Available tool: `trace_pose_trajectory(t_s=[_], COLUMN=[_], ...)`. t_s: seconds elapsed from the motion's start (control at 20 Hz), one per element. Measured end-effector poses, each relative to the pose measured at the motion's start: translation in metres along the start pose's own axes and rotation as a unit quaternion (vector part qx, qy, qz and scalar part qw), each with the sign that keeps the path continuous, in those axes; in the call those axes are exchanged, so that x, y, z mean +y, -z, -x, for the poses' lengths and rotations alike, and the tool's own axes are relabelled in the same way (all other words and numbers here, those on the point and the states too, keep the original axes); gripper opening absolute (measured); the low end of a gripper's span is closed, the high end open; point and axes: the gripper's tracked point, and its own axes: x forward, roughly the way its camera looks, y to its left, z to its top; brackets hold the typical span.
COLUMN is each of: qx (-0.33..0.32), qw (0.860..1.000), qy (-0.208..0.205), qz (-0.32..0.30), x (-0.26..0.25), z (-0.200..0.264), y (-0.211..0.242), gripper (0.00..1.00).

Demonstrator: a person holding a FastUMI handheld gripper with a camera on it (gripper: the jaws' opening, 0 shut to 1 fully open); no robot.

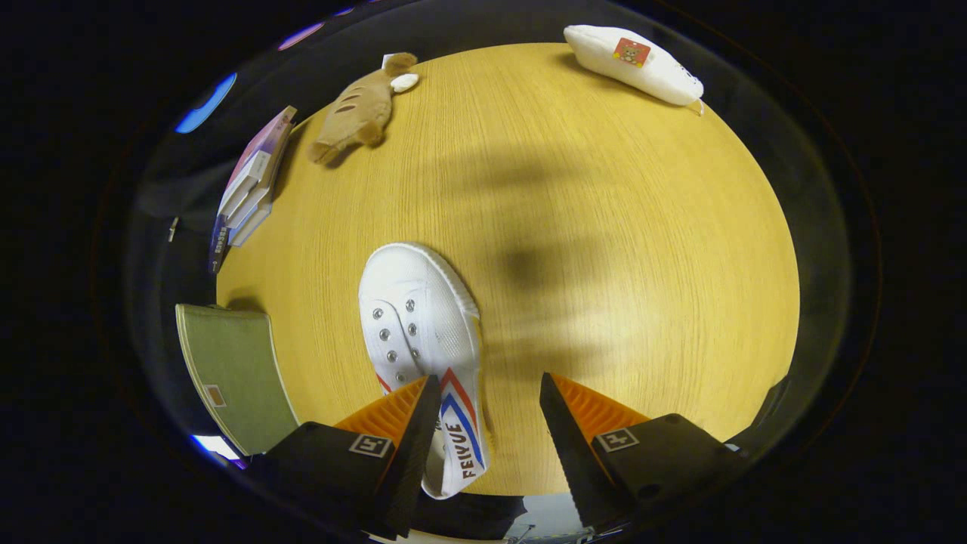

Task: Open the storage box then place both shoes into the box .Put the left shoe in first, then the right shoe, with the right side of both shoes facing outward in a uniform manner.

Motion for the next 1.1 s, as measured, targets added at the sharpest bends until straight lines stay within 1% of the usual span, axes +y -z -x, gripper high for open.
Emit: trace_pose_trajectory(t_s=[0.35,0.45,0.55,0.8,0.9,1.0,1.05,1.1], qx=[0.009,0.019,0.021,0.029,0.04,0.047,0.05,0.046], qw=[1.0,0.999,0.999,0.998,0.998,0.997,0.996,0.996], qy=[-0.016,-0.043,-0.04,-0.047,-0.056,-0.053,-0.052,-0.057], qz=[0.013,0.008,0.026,0.013,0.015,0.04,0.051,0.046], x=[0.002,0.018,0.019,0.023,0.025,0.023,0.019,0.02], z=[-0.001,0.001,-0.005,-0.017,-0.02,-0.025,-0.019,-0.018], y=[-0.001,0.006,0.01,0.007,0.009,0.011,0.011,0.009], gripper=[0.81,0.81,0.81,0.8,0.77,0.65,0.51,0.46])
